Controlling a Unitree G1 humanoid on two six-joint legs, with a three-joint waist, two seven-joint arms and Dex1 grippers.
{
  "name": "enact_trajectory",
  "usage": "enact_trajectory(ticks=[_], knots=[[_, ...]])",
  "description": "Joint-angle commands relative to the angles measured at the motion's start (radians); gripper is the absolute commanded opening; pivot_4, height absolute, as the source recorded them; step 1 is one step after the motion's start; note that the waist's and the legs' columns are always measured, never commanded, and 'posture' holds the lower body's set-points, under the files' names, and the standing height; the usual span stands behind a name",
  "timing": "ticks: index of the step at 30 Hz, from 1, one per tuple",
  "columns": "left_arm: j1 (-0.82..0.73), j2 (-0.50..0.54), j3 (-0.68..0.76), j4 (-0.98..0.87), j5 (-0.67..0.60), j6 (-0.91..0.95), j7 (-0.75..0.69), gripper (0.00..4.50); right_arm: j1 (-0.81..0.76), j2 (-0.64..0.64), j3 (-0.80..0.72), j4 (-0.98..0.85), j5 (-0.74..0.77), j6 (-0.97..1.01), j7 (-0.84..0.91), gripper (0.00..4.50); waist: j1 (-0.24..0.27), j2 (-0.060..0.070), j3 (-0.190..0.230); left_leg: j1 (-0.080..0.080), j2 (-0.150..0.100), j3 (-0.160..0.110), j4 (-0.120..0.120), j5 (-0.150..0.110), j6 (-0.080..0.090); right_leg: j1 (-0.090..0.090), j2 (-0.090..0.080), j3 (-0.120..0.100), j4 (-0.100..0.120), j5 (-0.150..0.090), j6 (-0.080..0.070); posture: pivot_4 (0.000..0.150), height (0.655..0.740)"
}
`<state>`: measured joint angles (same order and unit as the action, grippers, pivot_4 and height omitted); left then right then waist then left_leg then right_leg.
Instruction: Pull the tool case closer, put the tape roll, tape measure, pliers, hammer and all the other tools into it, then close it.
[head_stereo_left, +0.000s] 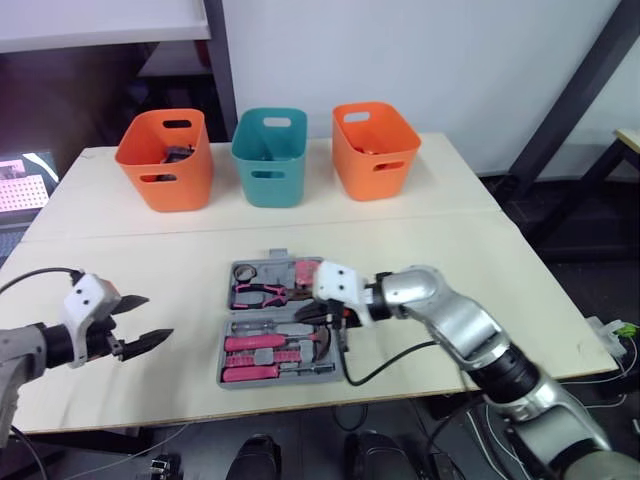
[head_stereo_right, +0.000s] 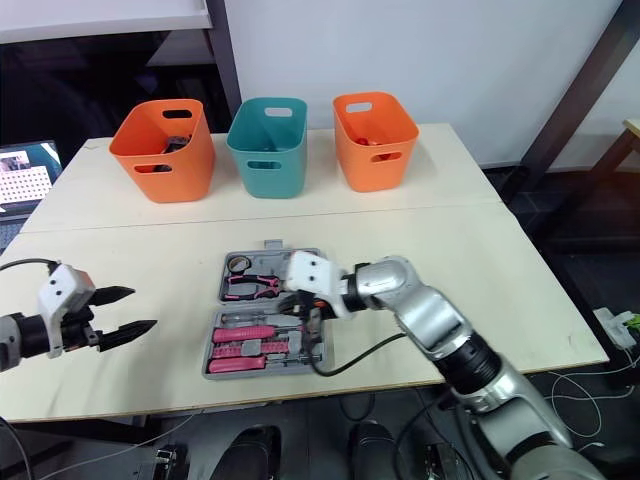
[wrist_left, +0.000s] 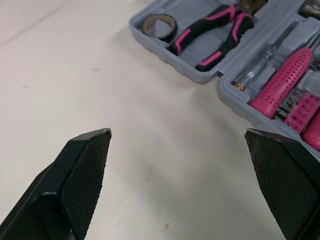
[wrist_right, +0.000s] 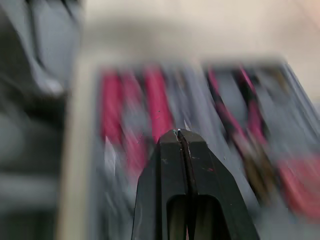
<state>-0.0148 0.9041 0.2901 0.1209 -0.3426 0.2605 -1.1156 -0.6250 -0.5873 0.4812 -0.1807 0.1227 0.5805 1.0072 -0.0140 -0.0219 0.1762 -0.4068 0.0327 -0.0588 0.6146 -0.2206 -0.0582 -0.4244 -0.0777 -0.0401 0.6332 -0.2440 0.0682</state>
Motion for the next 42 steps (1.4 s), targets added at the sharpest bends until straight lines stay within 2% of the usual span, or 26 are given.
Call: enact_trajectory(ticks=[1, 5, 7, 16, 24, 30, 42], knots=[[-0.074, 0.008, -0.072, 0.123, 0.063, -0.108, -0.049, 3.06, 0.002, -0.064, -0.005, 0.022, -0.066, -0.074, 0.019, 0.0, 0.0, 0.0, 0.0, 0.0, 0.0, 0.0, 0.0, 0.0, 0.0, 0.0, 0.0, 0.0, 0.0, 0.0, 0.0, 0.15, 0.74], [-0.174, -0.019, -0.157, 0.267, 0.12, -0.226, -0.086, 0.93, 0.005, -0.064, 0.015, 0.109, -0.137, -0.156, -0.006, 0.0, -0.005, 0.0, 0.0, 0.0, 0.0, 0.001, 0.0, 0.0, 0.0, 0.0, 0.0, 0.001, 0.0, 0.002, 0.003, 0.15, 0.74], [-0.229, -0.038, -0.201, 0.337, 0.15, -0.265, -0.099, 0.02, 0.003, -0.043, 0.027, 0.173, -0.175, -0.2, -0.024, 0.0, -0.001, 0.0, 0.0, 0.0, 0.0, 0.001, 0.0, 0.0, 0.0, 0.0, 0.0, 0.001, 0.0, 0.002, 0.004, 0.15, 0.74], [-0.427, -0.142, -0.324, 0.592, 0.253, -0.385, -0.094, 0.02, -0.037, 0.042, 0.031, 0.419, -0.262, -0.328, -0.048, 0.0, 0.001, -0.001, -0.001, -0.001, 0.0, 0.001, 0.002, 0.0, 0.0, 0.0, 0.0, 0.001, 0.001, 0.003, 0.005, 0.15, 0.74], [-0.497, -0.206, -0.357, 0.733, 0.297, -0.459, -0.094, 0.02, -0.051, 0.089, 0.02, 0.472, -0.28, -0.366, -0.037, 0.0, -0.001, -0.001, -0.001, 0.0, 0.0, 0.001, 0.002, 0.0, 0.0, 0.0, 0.001, 0.001, 0.002, 0.004, 0.007, 0.15, 0.74], [-0.516, -0.259, -0.37, 0.764, 0.306, -0.505, -0.101, 0.02, -0.047, 0.125, 0.017, 0.482, -0.283, -0.365, -0.036, 0.0, 0.005, 0.0, -0.001, 0.0, -0.001, 0.0, 0.004, 0.001, 0.0, 0.002, 0.001, 0.001, 0.004, 0.004, 0.007, 0.15, 0.74], [-0.504, -0.347, -0.382, 0.722, 0.306, -0.48, -0.077, 0.02, -0.033, 0.182, -0.003, 0.517, -0.276, -0.359, -0.021, 0.0, 0.005, 0.0, -0.001, 0.001, -0.001, -0.001, 0.014, 0.001, 0.0, 0.009, 0.0, 0.001, 0.005, 0.005, 0.008, 0.15, 0.74]])
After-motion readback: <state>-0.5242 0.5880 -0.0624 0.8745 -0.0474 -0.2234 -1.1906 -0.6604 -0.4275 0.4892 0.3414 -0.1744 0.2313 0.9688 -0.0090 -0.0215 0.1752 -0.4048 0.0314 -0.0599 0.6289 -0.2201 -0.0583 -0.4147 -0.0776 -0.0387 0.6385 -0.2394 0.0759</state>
